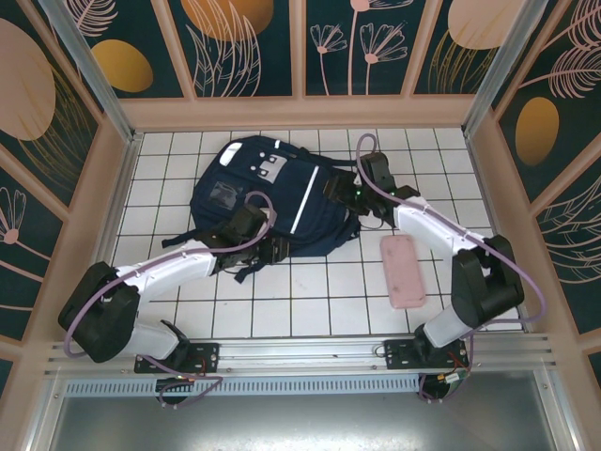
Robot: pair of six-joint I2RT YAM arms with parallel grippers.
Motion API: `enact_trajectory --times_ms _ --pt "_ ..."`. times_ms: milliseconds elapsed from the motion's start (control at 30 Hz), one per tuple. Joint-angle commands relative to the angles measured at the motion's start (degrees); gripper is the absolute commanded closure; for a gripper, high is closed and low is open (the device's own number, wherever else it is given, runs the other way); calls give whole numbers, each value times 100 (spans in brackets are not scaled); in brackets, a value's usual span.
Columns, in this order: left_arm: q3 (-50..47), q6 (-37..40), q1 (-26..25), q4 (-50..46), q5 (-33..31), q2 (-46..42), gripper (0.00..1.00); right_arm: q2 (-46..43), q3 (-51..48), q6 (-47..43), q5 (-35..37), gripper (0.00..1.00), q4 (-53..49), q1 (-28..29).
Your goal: Pack the student bag
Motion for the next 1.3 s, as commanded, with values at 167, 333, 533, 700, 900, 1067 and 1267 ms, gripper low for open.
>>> enact_trajectory --times_ms 167,333,533,700,900,1067,1267 --pt "-577 -894 883 520 -24 -1024 19 -143 -19 -287 818 42 -775 1338" --pt "-1075 -1562 1550 537 -427 -1429 18 575 569 -194 1372 46 -1057 2534" --pt "-1649 -2252 2195 985 -458 -1871 15 1521 1234 97 1742 52 -1335 3337" --pt "-1852 -2555 2342 1302 -427 -1955 15 2109 1744 593 1997 58 -1679 3528" --pt "-1851 -2668 2337 1413 -381 -1936 15 2401 1806 1323 2125 62 -1508 3591" --pt "-1837 -2722 2343 1433 -300 -1872 15 2612 1781 2028 2294 63 -1245 3649" --pt "-1875 -2786 2342 1592 59 -1628 16 2807 1947 2510 2674 64 -1445 3820"
